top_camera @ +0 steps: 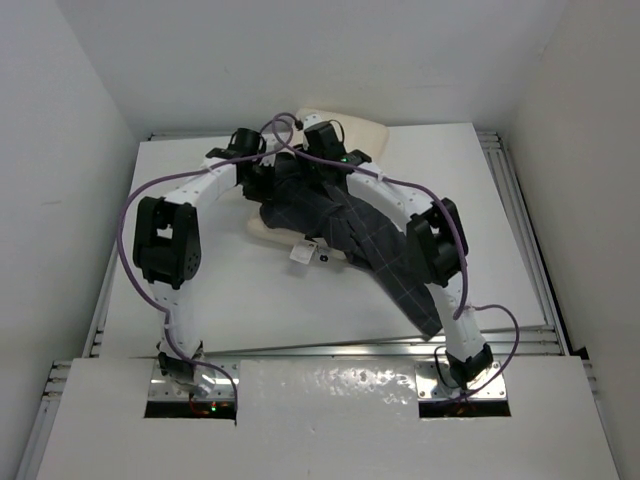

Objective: Put the pillow into the pillowcase

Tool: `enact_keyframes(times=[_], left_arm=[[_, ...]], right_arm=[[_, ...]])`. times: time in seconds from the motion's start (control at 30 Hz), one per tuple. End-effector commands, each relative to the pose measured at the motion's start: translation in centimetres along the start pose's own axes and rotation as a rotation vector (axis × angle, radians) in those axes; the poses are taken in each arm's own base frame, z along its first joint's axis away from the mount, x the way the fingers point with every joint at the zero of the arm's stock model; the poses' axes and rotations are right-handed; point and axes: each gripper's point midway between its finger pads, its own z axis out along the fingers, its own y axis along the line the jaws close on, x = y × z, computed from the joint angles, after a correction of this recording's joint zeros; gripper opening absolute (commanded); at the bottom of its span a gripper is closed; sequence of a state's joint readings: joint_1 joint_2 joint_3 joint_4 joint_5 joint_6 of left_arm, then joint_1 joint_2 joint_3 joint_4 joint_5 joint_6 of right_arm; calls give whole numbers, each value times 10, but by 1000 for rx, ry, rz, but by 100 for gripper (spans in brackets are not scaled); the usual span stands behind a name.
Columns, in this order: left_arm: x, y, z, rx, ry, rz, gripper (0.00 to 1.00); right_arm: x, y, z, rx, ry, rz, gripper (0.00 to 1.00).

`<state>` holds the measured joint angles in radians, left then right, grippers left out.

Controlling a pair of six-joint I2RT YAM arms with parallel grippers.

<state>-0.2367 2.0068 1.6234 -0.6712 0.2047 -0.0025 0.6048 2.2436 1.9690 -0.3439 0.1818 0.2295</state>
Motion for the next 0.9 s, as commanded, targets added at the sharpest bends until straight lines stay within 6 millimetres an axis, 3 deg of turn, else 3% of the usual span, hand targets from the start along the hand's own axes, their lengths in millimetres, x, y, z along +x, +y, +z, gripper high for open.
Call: enact_keyframes(times=[0.0, 0.07, 0.27, 0.3, 0.47, 0.53, 0.57, 0.7, 0.73, 0.8, 0.83, 0.87], left_arm=[[-13, 9, -19, -60, -28, 51, 0], [-12, 14, -29, -92, -27, 71, 0], [-3, 28, -42, -167, 2, 134, 0], [0, 33, -44, -189, 16, 152, 0], [-4, 48, -62, -276, 43, 232, 0], [-8, 49, -67, -285, 39, 249, 0], [-9, 50, -70, -292, 44, 261, 0], [-24, 57, -94, -357, 28, 313, 0], [-28, 60, -101, -375, 24, 329, 0], [-41, 68, -124, -446, 3, 382, 0], [-47, 74, -135, -495, -8, 398, 0], [-53, 77, -144, -524, -21, 428, 0]], right_arm=[[-35, 1, 6, -5, -115, 67, 43], [-36, -4, 13, -7, -131, 97, 39], [-3, -11, 37, 33, -60, 84, 29], [4, -22, 39, 96, -46, 80, 28], [0, -65, 32, 291, -56, 37, 18], [-3, -79, 30, 329, -61, 46, 1], [-8, -83, 28, 343, -70, 49, 0], [-37, -115, -2, 460, -121, 21, 0], [-58, -123, -23, 478, -172, 41, 0], [-66, -149, -42, 509, -204, 90, 0], [-88, -160, -71, 517, -263, 121, 0], [-86, -175, -80, 538, -281, 138, 0]])
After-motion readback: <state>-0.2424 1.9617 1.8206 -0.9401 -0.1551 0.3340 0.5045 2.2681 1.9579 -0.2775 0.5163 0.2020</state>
